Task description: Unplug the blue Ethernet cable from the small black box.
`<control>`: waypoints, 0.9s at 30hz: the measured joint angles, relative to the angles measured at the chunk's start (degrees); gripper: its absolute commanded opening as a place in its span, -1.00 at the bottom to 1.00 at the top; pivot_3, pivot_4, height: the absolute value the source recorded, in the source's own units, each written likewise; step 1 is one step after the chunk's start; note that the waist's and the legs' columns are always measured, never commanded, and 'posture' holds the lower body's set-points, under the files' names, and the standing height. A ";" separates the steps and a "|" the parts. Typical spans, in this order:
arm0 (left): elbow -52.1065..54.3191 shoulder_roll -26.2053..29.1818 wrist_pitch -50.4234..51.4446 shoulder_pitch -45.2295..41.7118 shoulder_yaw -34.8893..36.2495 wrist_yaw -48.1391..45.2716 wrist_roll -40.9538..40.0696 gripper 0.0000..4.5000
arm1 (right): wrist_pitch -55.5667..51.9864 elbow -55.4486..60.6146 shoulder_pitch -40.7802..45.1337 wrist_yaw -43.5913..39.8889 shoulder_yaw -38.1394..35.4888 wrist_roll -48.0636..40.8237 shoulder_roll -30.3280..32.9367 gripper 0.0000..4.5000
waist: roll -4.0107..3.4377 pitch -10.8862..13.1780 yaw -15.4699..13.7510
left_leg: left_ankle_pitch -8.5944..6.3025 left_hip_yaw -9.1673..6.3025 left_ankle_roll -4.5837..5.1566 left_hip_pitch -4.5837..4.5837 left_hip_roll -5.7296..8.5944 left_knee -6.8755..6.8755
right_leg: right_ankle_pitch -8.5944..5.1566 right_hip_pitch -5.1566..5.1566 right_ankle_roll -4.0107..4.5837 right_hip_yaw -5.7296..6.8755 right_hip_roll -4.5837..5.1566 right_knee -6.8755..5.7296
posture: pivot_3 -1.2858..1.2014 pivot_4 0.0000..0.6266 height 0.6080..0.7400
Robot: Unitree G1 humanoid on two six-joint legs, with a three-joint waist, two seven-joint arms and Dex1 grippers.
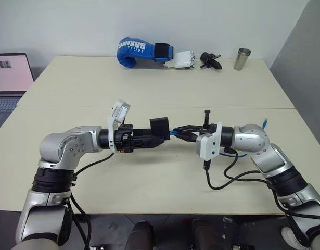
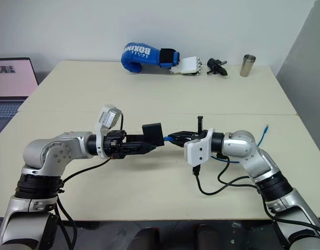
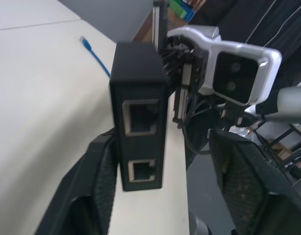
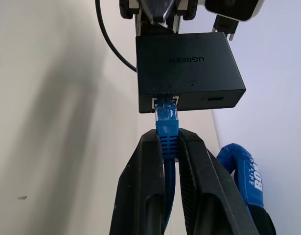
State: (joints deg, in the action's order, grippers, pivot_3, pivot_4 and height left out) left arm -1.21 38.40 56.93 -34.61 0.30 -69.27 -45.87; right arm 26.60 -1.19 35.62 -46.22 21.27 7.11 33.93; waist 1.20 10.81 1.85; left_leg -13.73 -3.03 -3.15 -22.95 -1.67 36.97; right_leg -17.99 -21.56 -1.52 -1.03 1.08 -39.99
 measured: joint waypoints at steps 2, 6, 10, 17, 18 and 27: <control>-1.30 -0.53 -0.03 -0.43 0.00 0.02 0.16 -0.21 | -0.07 0.00 0.00 -0.03 -0.01 -0.01 -0.19 -0.95 | 0.00 0.00 -0.04 | 0.00 -0.01 0.00 0.00 0.01 0.00 | 0.00 0.00 0.00 0.02 0.00 0.00 | 0.03 -0.52 1.00; -2.45 -0.99 -0.02 -1.15 0.00 0.16 0.76 -0.53 | -0.08 0.04 0.00 -0.03 -0.05 -0.01 -0.37 -0.95 | 0.00 0.00 -0.02 | 0.00 0.00 0.00 0.00 0.01 0.00 | 0.00 0.00 0.00 0.01 0.00 0.00 | 0.03 -0.52 1.00; -3.57 -1.61 0.15 -1.93 -0.01 0.51 0.98 -0.64 | -0.09 0.12 -0.01 0.04 -0.49 0.25 -0.38 -0.95 | 0.00 0.00 -0.02 | 0.00 0.00 0.00 -0.01 0.01 0.00 | 0.00 0.00 0.00 0.01 0.00 0.00 | 0.03 -0.52 1.00; -3.80 -2.08 0.13 -2.16 -0.55 0.55 2.00 -0.64 | -0.09 0.74 -0.30 -0.06 -0.65 1.94 0.11 -0.64 | 0.00 0.00 -0.04 | 0.00 0.00 0.00 0.00 0.01 0.00 | 0.00 0.00 0.00 0.00 0.00 0.00 | 0.03 -0.52 1.00; -3.89 -2.20 0.11 -2.16 -0.69 0.60 2.11 -0.64 | -0.10 0.90 -0.38 -0.12 -0.65 2.30 0.29 -0.60 | 0.00 0.00 -0.04 | 0.00 0.00 0.00 0.00 0.01 0.00 | 0.00 0.00 0.00 0.01 0.00 0.00 | 0.03 -0.52 1.00; -4.07 -2.23 -6.46 -3.49 -4.69 -3.12 6.33 -0.64 | -10.56 11.74 -5.67 -7.25 -1.91 -3.13 5.67 0.31 | 0.00 0.00 -0.16 | 0.00 0.00 0.00 -0.01 0.02 0.00 | 0.00 0.02 0.00 0.01 0.00 0.02 | 0.03 -0.52 1.00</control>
State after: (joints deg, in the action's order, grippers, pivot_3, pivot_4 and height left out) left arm -5.28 36.17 50.47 -38.10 -4.39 -72.39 -39.54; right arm 16.04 10.55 29.95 -53.47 19.36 3.98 39.59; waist 1.20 10.82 1.69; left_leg -13.73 -3.03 -3.15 -22.96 -1.65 36.97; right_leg -17.99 -21.55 -1.52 -1.02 1.08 -39.98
